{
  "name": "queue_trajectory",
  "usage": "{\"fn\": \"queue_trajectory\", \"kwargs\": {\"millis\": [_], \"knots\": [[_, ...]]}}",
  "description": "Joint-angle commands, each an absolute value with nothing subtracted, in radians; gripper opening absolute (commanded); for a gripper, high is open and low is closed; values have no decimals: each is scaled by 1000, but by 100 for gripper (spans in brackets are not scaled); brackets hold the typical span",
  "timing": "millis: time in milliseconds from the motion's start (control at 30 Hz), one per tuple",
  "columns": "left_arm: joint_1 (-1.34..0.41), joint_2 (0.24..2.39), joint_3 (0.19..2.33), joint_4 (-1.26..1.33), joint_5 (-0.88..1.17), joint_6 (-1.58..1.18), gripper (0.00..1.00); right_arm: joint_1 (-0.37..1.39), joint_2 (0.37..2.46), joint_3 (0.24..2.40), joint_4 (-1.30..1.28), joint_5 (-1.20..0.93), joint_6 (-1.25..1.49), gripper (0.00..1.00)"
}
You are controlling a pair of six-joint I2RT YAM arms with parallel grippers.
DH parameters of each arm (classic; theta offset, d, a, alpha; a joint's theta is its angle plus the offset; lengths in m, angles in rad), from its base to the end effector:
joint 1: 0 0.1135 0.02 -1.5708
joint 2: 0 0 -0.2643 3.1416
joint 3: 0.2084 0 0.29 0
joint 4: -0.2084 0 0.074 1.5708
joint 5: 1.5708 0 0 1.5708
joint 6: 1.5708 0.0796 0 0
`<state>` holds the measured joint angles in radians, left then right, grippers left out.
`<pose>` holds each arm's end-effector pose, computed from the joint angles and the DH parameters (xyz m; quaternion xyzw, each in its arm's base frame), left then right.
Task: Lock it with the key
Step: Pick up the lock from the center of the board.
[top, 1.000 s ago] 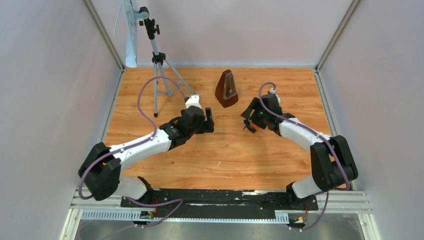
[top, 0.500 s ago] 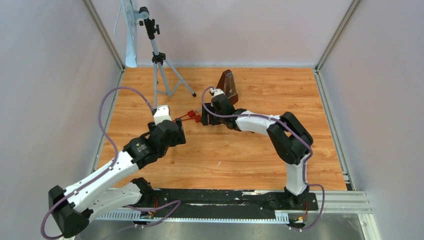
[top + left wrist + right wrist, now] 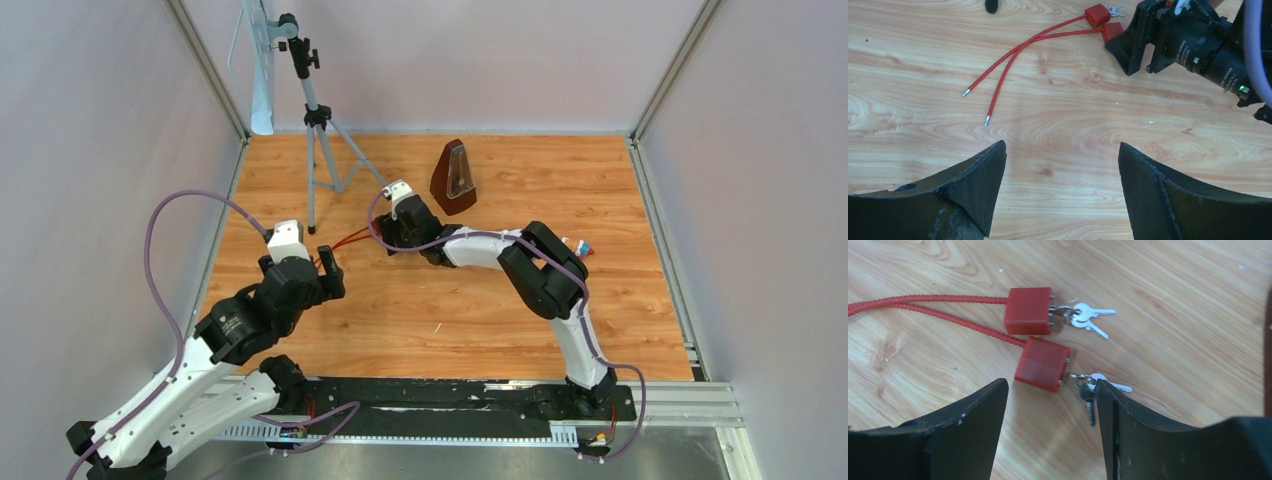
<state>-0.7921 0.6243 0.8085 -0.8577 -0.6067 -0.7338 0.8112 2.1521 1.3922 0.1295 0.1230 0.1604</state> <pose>0.1604 -0.0980 0.2920 -0.1044 0.8633 -0.0915 0.4852 0.3760 0.3817 0.0923 -0.2581 0.8520 0.1627 0.4255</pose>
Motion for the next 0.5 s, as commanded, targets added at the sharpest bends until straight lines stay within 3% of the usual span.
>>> {"fn": "queue_trajectory", "kwargs": {"millis": [0,200,467], "knots": [[-795,605,844,-896,-634,-739,89,822,2181,1449,180,133,67,67],[-795,595,841,-923,-632,-747,89,821,2206,1486,159,45,6,69],[-795,567,829,-946,-626,-778,89,811,2229,1540,80,72,-46,62]]}}
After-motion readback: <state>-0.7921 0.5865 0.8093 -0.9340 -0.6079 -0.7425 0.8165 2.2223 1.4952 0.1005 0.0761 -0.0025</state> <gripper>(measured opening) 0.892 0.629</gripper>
